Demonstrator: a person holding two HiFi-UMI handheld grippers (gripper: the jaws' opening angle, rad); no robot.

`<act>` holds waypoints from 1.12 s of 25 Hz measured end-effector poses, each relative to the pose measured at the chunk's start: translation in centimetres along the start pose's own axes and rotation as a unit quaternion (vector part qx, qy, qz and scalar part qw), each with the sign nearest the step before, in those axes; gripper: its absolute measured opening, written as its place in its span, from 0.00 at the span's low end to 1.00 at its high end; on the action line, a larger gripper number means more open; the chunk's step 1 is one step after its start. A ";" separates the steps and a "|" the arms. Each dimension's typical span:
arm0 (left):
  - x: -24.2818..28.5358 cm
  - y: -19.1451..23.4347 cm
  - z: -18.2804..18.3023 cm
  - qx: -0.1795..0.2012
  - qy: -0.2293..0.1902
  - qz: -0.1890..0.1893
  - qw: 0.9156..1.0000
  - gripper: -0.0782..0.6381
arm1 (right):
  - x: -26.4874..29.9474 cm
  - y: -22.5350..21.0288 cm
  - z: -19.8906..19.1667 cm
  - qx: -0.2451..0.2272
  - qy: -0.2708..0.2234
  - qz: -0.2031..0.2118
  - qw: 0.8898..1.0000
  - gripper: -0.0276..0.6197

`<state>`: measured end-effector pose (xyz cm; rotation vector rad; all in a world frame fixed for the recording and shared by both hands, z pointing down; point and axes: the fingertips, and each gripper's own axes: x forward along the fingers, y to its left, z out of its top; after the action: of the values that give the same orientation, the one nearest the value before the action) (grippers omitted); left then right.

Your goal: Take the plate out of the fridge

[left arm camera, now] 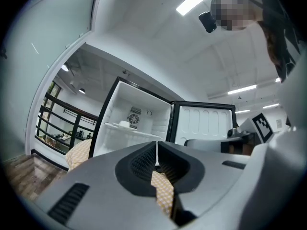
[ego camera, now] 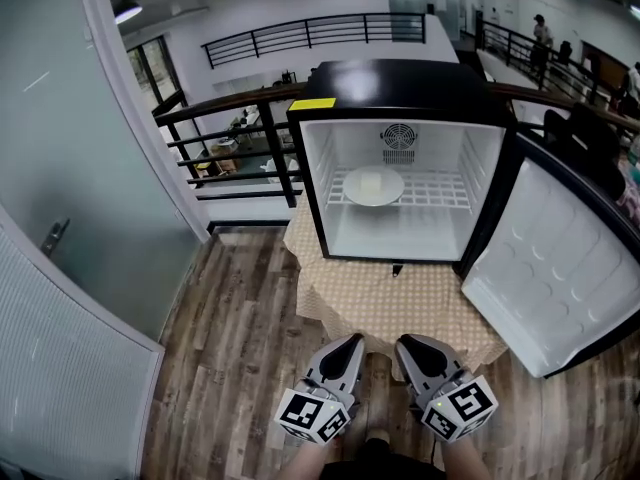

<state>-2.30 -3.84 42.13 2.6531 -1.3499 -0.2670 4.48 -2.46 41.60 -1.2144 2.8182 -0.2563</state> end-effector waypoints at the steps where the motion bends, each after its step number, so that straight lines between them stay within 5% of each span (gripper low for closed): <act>1: 0.4 0.3 -0.1 0.000 0.000 0.002 1.000 0.13 | 0.4 -0.3 0.0 -0.001 0.001 0.003 1.000 0.12; 15: 3.4 2.7 -0.5 -0.006 0.004 0.012 1.000 0.13 | 4.3 -2.0 -0.1 0.004 0.012 0.020 1.000 0.12; 28: 9.6 7.2 -0.1 -0.009 0.013 -0.021 1.000 0.13 | 10.8 -5.6 0.6 0.005 0.015 -0.001 1.000 0.12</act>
<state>-2.30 -15.83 42.95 2.6629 -1.2778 -0.2475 1.14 -14.16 42.11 -1.2214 2.8384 -0.2910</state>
